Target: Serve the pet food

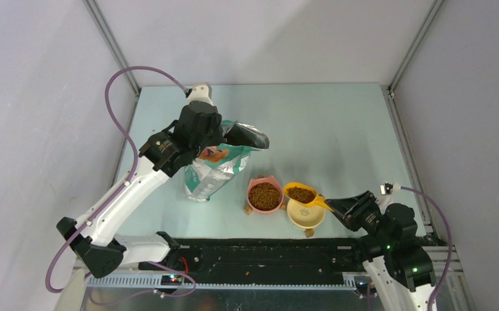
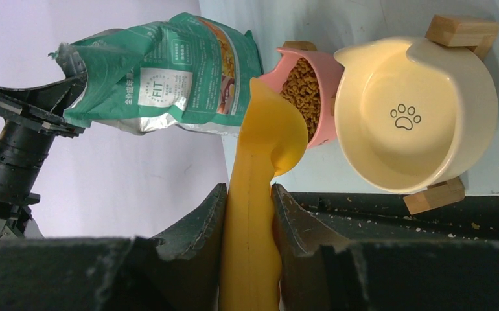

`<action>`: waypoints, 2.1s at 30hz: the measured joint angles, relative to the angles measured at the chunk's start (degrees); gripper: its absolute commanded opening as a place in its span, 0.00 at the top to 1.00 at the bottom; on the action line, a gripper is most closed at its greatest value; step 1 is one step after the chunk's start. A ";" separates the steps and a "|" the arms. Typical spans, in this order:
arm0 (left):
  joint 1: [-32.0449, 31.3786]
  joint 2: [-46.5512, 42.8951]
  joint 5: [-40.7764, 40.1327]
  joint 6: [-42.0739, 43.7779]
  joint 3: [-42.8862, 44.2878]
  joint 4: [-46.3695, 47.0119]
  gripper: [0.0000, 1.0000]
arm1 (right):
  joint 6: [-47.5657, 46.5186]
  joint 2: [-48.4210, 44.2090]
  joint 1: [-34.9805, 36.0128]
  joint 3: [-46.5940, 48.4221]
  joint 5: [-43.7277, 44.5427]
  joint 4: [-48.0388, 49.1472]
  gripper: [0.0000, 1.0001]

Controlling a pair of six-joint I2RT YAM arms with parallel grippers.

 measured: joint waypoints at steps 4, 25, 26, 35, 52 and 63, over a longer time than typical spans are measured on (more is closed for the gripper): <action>0.00 0.00 0.00 0.00 0.00 0.00 1.00 | -0.24 0.00 1.38 1.44 1.36 -1.51 1.00; -0.07 1.92 1.09 -0.02 0.02 1.62 1.00 | 1.16 -0.13 20.52 11.52 24.39 -16.48 1.00; -0.07 2.01 1.16 -0.02 0.02 1.66 1.00 | 1.33 -0.13 21.16 12.00 25.59 -17.25 1.00; -0.11 2.12 1.16 -0.02 0.02 1.68 1.00 | 3.32 -0.20 27.06 12.87 33.70 -22.88 1.00; -0.11 2.12 1.09 -0.02 0.02 1.66 1.00 | 4.20 -0.20 31.69 10.40 36.20 -25.42 1.00; -0.11 2.12 0.85 0.00 0.02 1.62 1.00 | 4.22 -0.20 34.49 11.82 35.98 -29.16 1.00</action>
